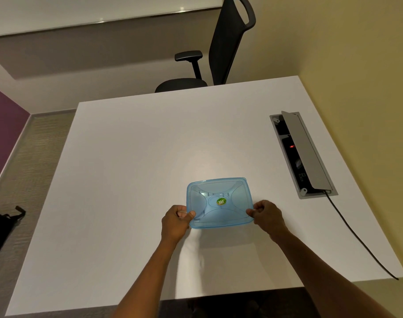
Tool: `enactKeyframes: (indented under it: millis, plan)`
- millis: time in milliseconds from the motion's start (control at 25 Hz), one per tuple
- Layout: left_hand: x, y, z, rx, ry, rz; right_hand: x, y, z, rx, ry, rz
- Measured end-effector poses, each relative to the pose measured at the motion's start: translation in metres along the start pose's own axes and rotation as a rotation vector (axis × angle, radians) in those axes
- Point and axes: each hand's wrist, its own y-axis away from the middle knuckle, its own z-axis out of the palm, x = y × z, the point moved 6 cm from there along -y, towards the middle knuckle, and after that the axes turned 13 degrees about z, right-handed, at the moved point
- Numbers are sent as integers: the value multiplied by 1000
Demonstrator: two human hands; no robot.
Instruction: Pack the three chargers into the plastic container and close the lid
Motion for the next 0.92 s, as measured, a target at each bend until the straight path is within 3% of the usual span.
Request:
enactKeyframes:
  millis: [120, 280, 520, 920]
  plan:
    - [25, 8, 4, 45, -208, 253, -24, 15, -2, 188, 128, -237]
    - [49, 8, 36, -98, -429, 476, -57, 40, 18, 330, 371, -631]
    - [38, 4, 67, -252, -651, 552, -43, 39, 46, 270, 585, -655]
    - [52, -6, 52, -241, -721, 564, -57, 33, 37, 287, 622, -655]
